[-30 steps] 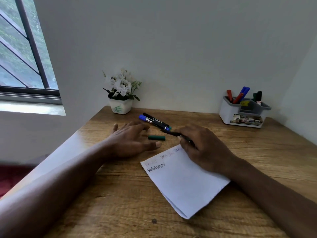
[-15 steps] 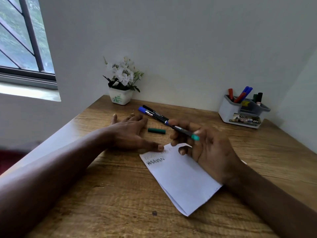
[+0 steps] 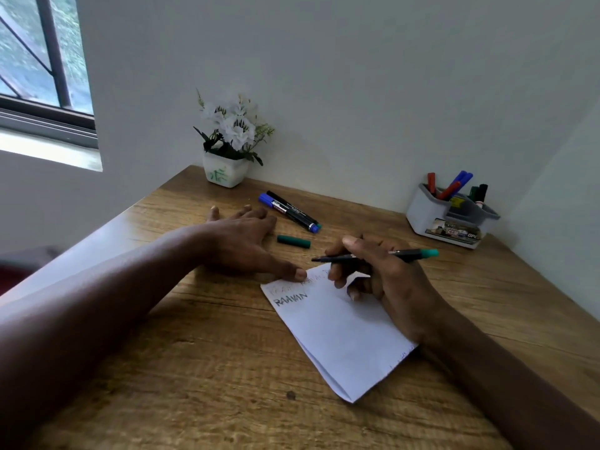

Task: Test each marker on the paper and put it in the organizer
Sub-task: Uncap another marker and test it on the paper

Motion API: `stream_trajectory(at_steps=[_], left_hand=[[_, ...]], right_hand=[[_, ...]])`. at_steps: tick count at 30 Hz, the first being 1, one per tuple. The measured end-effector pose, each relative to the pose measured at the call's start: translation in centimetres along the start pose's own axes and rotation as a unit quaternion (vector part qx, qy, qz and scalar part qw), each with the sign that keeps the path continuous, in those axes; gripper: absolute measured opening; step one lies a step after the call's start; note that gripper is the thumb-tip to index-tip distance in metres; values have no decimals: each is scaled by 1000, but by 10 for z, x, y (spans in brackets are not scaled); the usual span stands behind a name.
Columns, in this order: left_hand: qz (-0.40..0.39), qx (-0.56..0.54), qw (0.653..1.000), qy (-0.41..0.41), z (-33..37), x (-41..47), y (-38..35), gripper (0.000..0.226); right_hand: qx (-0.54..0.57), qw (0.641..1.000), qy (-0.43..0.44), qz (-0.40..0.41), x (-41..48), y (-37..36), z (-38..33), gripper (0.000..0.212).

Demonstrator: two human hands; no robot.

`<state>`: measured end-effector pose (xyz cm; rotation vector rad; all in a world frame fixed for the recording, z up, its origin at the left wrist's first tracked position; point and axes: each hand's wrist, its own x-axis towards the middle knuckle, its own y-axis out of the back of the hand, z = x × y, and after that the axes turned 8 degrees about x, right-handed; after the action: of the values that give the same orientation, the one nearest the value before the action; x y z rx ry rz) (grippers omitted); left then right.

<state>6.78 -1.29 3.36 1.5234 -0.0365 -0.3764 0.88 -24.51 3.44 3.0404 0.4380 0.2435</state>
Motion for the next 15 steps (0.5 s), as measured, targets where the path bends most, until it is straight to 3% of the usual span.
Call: stream_trajectory(at_steps=[4,7,11,15], left_hand=[[-6,1,1000,3,1,1,0,135],[-6,6,1000,2,0,2,0,135],[-4,6,1000,-1,-1,2,-1,136],[-5,6,1000,2,1,2,0,134]], right_hand=[[-62,997,-30,-18,-1,-1,1,6],[-102,993,-44,-35,-1,1,1,8],[-154,988,8,-23,-2,-5,7,4],[-151,987,53,14,-2,-14,12,28]])
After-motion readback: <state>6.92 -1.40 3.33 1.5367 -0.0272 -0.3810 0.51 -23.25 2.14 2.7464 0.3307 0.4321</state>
